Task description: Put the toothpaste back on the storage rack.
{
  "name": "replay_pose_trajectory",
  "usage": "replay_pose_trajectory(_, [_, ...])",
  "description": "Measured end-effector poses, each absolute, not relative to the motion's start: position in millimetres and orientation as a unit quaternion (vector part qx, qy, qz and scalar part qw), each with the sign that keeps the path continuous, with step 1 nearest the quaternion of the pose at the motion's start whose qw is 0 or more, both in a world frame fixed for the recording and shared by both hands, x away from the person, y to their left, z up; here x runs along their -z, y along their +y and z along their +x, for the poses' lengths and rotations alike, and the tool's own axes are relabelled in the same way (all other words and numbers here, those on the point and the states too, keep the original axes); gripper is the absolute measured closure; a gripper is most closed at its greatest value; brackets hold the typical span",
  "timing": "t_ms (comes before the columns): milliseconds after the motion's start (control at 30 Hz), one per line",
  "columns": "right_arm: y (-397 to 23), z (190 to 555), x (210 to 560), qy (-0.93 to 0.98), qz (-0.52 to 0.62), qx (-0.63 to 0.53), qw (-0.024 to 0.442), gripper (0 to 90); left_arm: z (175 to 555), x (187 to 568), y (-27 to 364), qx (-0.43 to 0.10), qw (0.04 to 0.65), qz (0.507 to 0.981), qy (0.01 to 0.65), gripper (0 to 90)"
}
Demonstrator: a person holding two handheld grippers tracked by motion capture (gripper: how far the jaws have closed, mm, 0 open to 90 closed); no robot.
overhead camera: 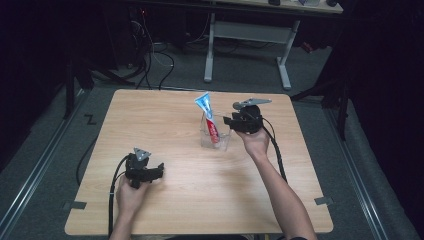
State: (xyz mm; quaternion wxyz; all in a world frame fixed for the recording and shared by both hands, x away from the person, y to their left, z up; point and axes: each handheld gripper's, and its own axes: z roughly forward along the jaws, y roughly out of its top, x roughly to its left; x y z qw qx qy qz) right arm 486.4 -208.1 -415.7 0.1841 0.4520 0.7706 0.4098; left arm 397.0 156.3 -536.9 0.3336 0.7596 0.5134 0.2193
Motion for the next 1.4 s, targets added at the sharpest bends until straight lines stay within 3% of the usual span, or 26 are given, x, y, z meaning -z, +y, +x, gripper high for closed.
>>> replay_pose_trajectory(1400, [-238.1,466.8,426.1,0.754,0.472,-0.418,0.185,54.4,397.0,536.9,156.3,-0.219,0.333,0.760,0.513,19.0])
